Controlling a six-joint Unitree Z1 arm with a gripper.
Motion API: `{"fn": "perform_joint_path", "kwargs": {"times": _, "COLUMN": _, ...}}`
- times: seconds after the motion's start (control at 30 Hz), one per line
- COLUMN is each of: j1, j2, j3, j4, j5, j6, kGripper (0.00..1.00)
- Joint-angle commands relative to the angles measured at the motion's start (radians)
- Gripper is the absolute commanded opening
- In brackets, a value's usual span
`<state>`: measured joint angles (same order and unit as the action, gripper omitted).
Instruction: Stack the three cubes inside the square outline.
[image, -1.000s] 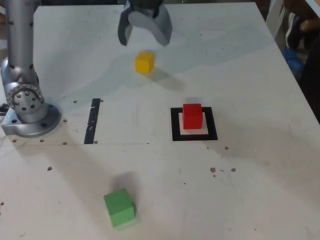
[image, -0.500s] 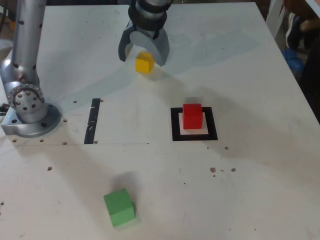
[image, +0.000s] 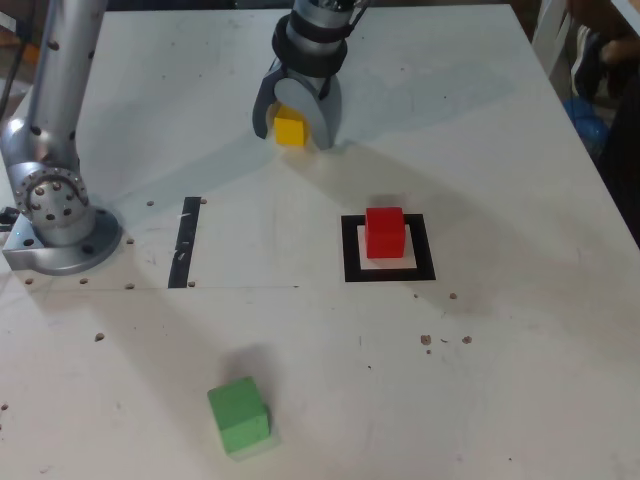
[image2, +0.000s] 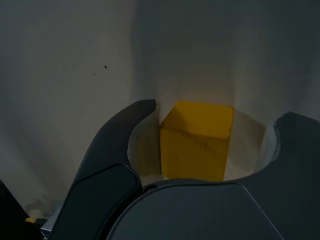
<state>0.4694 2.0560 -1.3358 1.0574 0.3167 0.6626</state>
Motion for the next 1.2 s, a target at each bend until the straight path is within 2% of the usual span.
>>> {"fn": "perform_joint_path", "kwargs": {"times": 0.0, "j1": 0.002, "j2": 0.004, "j3": -0.007, "j4": 0.0, "j5": -0.004, "j6": 0.002, "kGripper": 0.34}}
{"fn": "perform_joint_path", "kwargs": {"times": 0.2, "j1": 0.002, "j2": 0.006, "j3": -0.022, "j4": 0.011, "j5": -0.013, "j6": 0.007, "kGripper": 0.26}}
{"fn": "perform_joint_path", "kwargs": {"times": 0.37, "j1": 0.002, "j2": 0.003, "j3": -0.03, "j4": 0.014, "j5": -0.023, "j6": 0.015, "kGripper": 0.14}}
{"fn": "perform_joint_path", "kwargs": {"times": 0.67, "j1": -0.02, "j2": -0.003, "j3": -0.06, "j4": 0.068, "j5": -0.03, "j6": 0.015, "kGripper": 0.08}}
{"fn": "perform_joint_path", "kwargs": {"times": 0.77, "j1": -0.058, "j2": -0.026, "j3": -0.101, "j4": 0.142, "j5": -0.028, "j6": -0.018, "kGripper": 0.08}}
{"fn": "perform_joint_path", "kwargs": {"times": 0.93, "j1": -0.194, "j2": -0.055, "j3": -0.271, "j4": 0.352, "j5": -0.02, "j6": -0.165, "kGripper": 0.08}}
{"fn": "perform_joint_path", "kwargs": {"times": 1.03, "j1": -0.313, "j2": -0.057, "j3": -0.401, "j4": 0.456, "j5": -0.05, "j6": -0.289, "kGripper": 0.08}}
{"fn": "perform_joint_path", "kwargs": {"times": 1.17, "j1": -0.427, "j2": -0.038, "j3": -0.474, "j4": 0.499, "j5": -0.125, "j6": -0.462, "kGripper": 0.09}}
